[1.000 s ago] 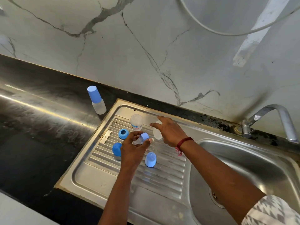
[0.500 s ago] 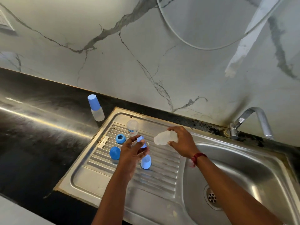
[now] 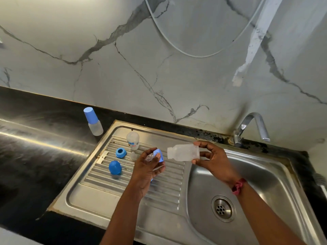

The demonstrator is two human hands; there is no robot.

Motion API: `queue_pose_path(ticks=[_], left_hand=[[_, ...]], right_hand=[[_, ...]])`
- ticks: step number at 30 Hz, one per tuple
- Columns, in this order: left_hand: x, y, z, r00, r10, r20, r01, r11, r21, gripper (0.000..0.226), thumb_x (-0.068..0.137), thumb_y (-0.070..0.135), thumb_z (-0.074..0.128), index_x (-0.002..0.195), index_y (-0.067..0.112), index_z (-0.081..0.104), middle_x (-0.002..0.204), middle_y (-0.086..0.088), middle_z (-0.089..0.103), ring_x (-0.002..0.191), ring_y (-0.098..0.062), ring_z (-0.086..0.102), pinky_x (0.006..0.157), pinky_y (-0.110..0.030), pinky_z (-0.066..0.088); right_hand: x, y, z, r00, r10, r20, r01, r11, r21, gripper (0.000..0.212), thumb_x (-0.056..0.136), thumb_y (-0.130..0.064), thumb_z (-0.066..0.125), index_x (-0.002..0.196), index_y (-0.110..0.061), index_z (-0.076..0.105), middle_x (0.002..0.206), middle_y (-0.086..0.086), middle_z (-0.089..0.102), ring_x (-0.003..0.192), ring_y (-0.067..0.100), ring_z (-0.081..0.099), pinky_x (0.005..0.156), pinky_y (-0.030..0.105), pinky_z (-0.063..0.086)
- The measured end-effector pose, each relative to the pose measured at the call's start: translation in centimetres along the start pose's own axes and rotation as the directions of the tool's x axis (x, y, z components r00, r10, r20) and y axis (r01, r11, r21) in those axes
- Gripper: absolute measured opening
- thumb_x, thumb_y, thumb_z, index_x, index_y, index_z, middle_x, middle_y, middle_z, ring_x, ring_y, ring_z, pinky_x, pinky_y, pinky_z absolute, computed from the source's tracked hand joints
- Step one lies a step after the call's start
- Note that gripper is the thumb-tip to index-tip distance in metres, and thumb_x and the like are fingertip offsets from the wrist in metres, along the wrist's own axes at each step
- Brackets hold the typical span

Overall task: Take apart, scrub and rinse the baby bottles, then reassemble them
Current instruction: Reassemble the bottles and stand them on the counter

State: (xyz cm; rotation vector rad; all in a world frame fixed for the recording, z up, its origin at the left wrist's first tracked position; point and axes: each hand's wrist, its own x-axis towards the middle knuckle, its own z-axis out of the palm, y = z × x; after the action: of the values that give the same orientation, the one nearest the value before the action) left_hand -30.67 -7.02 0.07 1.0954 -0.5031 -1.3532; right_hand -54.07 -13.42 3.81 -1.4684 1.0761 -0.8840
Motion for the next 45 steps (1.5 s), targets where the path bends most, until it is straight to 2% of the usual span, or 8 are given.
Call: queue_pose_path(ticks=[8, 14, 25, 28, 32, 36, 40, 45], left_hand=[[-0.4, -0.9, 2.5, 0.994, -0.031, 0.101, 0.033, 0.999, -0.020, 0.039, 0.078, 0.027, 0.066, 0.114, 0.011, 0.065, 0.091, -0.005, 0.073, 0.083, -0.027, 0.067, 0.072, -0.035, 0.061], [-0.2, -1.6, 3.0, 0.998, -0.010, 0.066, 0.008, 0.999, 0.044, 0.022, 0.091, 0.018, 0.062, 0.111, 0.010, 0.067, 0.092, -0.006, 0.071, 0.083, -0.028, 0.067, 0.072, -0.035, 0.062], [-0.3, -1.6, 2.4, 0.986, -0.006, 0.168, -0.014, 0.993, 0.116, 0.050, 0.075, 0.014, 0.075, 0.123, 0.005, 0.063, 0.125, -0.015, 0.064, 0.106, -0.032, 0.069, 0.080, -0.035, 0.060], [-0.4, -1.6, 2.2, 0.982, 0.013, 0.189, -0.038, 0.991, 0.131, 0.049, 0.073, 0.011, 0.076, 0.121, 0.008, 0.064, 0.127, -0.013, 0.063, 0.111, -0.033, 0.067, 0.081, -0.034, 0.060], [-0.3, -1.6, 2.1, 0.975, 0.073, 0.208, -0.120, 0.967, 0.224, 0.042, 0.079, -0.001, 0.075, 0.117, 0.014, 0.067, 0.123, -0.009, 0.065, 0.112, -0.031, 0.066, 0.083, -0.035, 0.059], [-0.3, -1.6, 2.1, 0.975, 0.095, 0.203, -0.148, 0.953, 0.265, 0.045, 0.078, -0.008, 0.076, 0.116, 0.014, 0.066, 0.121, -0.006, 0.067, 0.111, -0.026, 0.066, 0.084, -0.033, 0.059], [-0.5, -1.5, 2.2, 0.974, 0.082, 0.210, -0.126, 0.971, 0.205, 0.046, 0.073, 0.003, 0.080, 0.116, 0.012, 0.066, 0.123, -0.010, 0.066, 0.112, -0.030, 0.066, 0.085, -0.038, 0.059], [-0.8, -1.6, 2.7, 0.981, 0.071, 0.181, -0.095, 0.987, 0.131, 0.047, 0.067, 0.013, 0.079, 0.112, 0.012, 0.068, 0.127, -0.013, 0.061, 0.111, -0.033, 0.067, 0.078, -0.034, 0.061]], right_hand=[[-0.2, 0.2, -1.5, 0.999, -0.014, 0.030, 0.015, 0.999, -0.032, 0.057, 0.070, 0.005, 0.083, 0.114, -0.027, 0.067, 0.116, -0.013, 0.069, 0.105, 0.014, 0.068, 0.084, 0.030, 0.058], [-0.3, 0.3, -1.7, 0.997, -0.033, 0.077, 0.039, 0.997, -0.067, 0.057, 0.069, 0.008, 0.082, 0.113, -0.025, 0.066, 0.119, -0.009, 0.068, 0.105, 0.011, 0.068, 0.086, 0.028, 0.058], [-0.9, 0.8, -2.0, 0.999, 0.012, 0.041, -0.008, 0.996, -0.094, 0.050, 0.073, -0.006, 0.084, 0.116, -0.027, 0.068, 0.111, 0.001, 0.069, 0.083, 0.020, 0.070, 0.080, 0.042, 0.060], [-1.1, 0.5, -1.8, 0.996, 0.066, 0.057, -0.063, 0.997, -0.045, 0.042, 0.077, -0.009, 0.081, 0.114, -0.024, 0.067, 0.110, 0.010, 0.066, 0.088, 0.031, 0.071, 0.077, 0.043, 0.062], [-1.3, 0.2, -1.5, 0.987, 0.161, 0.019, -0.161, 0.987, -0.025, 0.033, 0.081, -0.024, 0.077, 0.111, -0.017, 0.068, 0.100, 0.016, 0.069, 0.078, 0.028, 0.072, 0.073, 0.043, 0.062], [-1.6, -0.4, -0.7, 0.970, 0.242, 0.003, -0.241, 0.970, -0.022, 0.048, 0.079, -0.050, 0.067, 0.103, -0.008, 0.069, 0.084, 0.016, 0.074, 0.067, 0.028, 0.070, 0.069, 0.043, 0.060], [-1.7, -0.5, -0.2, 0.954, 0.300, 0.013, -0.300, 0.954, -0.012, 0.047, 0.093, -0.050, 0.057, 0.102, -0.006, 0.068, 0.074, 0.017, 0.071, 0.059, 0.026, 0.067, 0.058, 0.033, 0.057], [-2.0, -0.7, 0.2, 0.950, 0.310, 0.026, -0.311, 0.950, 0.010, 0.060, 0.089, -0.063, 0.046, 0.104, -0.009, 0.067, 0.070, 0.017, 0.068, 0.054, 0.025, 0.062, 0.052, 0.030, 0.053]])
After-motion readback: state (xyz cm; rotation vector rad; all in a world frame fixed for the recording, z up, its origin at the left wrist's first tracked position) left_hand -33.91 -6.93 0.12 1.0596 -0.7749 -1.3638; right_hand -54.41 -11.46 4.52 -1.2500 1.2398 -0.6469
